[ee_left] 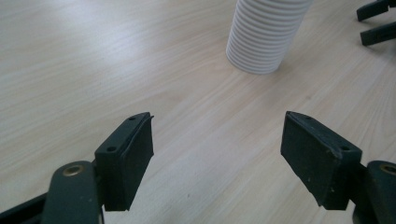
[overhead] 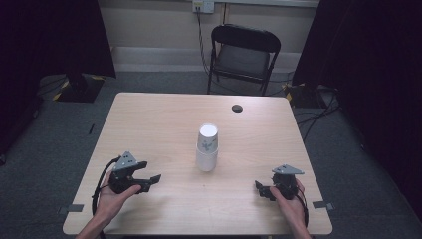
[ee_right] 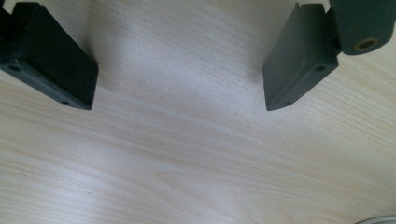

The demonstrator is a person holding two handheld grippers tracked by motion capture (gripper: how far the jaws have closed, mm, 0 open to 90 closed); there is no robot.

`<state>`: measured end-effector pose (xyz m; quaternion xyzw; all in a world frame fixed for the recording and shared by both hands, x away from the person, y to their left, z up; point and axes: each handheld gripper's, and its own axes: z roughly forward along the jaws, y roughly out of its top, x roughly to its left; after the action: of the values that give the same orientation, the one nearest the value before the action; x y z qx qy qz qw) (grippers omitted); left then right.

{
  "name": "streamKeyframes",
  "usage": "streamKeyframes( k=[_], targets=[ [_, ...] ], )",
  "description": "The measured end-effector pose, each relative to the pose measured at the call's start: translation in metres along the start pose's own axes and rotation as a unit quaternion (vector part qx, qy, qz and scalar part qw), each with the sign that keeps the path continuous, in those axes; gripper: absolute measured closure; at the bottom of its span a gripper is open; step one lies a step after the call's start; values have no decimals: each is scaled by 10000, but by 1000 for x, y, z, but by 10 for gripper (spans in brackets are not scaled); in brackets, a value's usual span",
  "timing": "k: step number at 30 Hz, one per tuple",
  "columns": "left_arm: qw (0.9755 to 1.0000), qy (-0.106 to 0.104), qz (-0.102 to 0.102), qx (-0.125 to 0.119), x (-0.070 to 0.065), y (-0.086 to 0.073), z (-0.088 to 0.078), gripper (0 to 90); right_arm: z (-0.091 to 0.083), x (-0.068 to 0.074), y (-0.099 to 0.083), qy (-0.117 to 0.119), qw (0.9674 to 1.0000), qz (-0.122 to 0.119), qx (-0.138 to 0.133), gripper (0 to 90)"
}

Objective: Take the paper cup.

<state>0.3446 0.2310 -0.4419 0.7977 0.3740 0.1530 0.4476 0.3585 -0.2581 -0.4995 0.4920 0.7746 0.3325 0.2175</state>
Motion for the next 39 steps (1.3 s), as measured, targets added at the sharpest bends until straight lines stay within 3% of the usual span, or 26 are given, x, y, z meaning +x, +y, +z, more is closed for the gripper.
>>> streamKeyframes(
  k=[5,8,17,22,29,35,39],
  targets=[
    [9997,-176,-138,-38,-7,8,10,251,0,0,0,2,10000,-7,-2,98],
    [9997,-244,-65,-9,-12,12,15,251,0,0,0,7,10000,-9,-3,98],
    [9985,-430,-98,-335,-17,44,22,286,0,0,0,11,10000,-16,-4,99],
    [9974,-349,-172,-608,-18,57,21,282,0,0,0,14,10000,-15,-5,98],
    [9961,-484,-10,-734,-28,75,28,274,0,0,0,12,10000,-17,-5,98],
    [9953,-591,114,-760,-28,89,34,266,0,0,0,13,10000,-16,-4,98],
    [9956,-684,146,-630,-24,100,42,257,0,0,0,15,10000,-15,-4,99]
  ],
)
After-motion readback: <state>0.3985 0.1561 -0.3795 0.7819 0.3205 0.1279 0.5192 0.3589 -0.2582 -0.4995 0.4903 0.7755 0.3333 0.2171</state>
